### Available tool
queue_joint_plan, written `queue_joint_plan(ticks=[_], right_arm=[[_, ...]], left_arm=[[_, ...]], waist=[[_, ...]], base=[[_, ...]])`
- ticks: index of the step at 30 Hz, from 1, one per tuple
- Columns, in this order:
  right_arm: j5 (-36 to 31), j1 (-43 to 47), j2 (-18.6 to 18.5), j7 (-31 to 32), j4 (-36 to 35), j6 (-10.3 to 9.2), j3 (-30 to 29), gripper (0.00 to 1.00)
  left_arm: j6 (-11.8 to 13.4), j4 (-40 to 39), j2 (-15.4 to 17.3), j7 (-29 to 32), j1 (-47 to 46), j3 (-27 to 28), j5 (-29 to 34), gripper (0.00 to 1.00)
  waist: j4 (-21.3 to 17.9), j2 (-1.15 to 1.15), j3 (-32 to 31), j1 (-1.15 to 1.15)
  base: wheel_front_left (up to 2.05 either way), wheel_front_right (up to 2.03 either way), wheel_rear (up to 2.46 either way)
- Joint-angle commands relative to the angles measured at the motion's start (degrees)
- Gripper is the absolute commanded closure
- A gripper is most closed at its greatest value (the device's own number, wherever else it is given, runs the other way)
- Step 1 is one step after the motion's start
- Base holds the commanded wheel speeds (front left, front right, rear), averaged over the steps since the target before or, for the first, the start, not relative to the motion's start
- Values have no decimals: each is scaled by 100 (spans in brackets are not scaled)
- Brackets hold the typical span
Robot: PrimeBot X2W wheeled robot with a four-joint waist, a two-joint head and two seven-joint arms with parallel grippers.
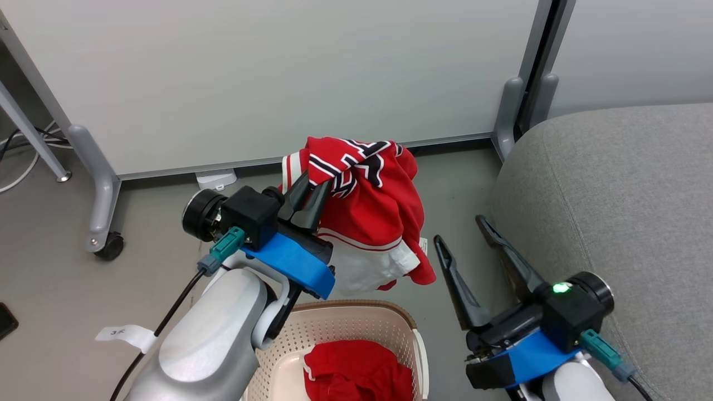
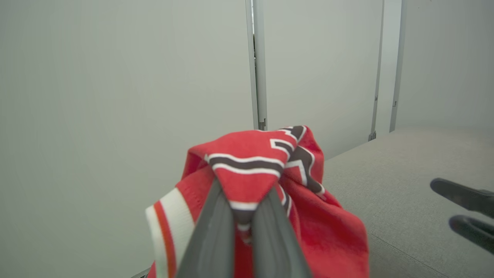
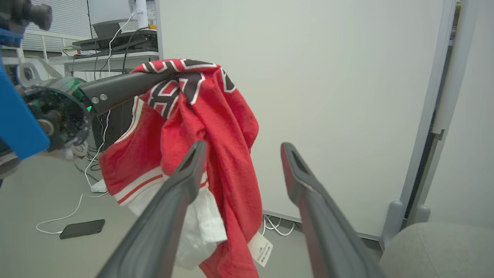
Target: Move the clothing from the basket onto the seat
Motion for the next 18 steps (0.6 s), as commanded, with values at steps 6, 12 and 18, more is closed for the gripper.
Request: queue_joint_plan(ticks=[6,12,18], right_arm=[[91,-488,-99,-18,175,3,540,0],[-6,-928,-103,-18,641,3,868,0],[-6,-1364,-8,-18,1354,3,1065,0]], left_arm=[[56,-91,-4,-29,-123,2,61,100],[70,-158,-67,-29,-193,-31,136,100],[54,-232,-161,-29,-232,-96,213,100]], waist=[[34,0,94,0],[103,0,179,0],[154,0,284,0]], base=[[0,0,0],[0,0,0],[0,0,0]])
